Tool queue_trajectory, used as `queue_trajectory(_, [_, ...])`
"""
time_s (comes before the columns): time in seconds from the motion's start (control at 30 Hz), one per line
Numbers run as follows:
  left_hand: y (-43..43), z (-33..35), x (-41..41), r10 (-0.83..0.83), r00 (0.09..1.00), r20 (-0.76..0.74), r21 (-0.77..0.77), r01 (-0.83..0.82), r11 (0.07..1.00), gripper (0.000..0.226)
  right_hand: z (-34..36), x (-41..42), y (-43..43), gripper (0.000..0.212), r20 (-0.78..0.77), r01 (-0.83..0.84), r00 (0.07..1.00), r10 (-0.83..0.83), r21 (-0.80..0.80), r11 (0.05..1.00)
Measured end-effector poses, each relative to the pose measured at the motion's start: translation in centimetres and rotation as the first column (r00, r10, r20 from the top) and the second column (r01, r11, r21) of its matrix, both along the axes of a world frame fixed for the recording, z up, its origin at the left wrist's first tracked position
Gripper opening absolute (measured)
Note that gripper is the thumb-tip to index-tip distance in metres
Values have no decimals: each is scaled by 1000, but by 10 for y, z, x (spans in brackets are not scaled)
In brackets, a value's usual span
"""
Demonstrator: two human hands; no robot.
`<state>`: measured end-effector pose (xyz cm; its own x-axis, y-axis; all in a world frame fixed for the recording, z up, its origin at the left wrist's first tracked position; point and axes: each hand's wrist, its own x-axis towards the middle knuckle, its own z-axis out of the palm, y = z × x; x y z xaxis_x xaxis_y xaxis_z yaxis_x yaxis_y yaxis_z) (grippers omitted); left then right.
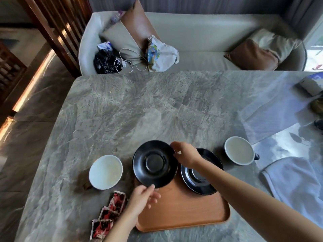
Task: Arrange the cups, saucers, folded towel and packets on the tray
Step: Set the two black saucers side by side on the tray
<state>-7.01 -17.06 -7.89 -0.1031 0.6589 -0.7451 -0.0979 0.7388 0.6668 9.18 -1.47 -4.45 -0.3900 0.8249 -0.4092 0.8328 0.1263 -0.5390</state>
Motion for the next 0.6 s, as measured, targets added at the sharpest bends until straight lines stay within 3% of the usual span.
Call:
queue_trajectory(0.27, [-31,1,10,136,977,165,-257,-91,962,40,-21,-10,-25,38,115,-111,988,102,80,991])
queue_trajectory(0.6, [-32,2,19,161,963,216,-305,-90,948,40,-38,-13,-32,43,164,-131,981,104,160,979])
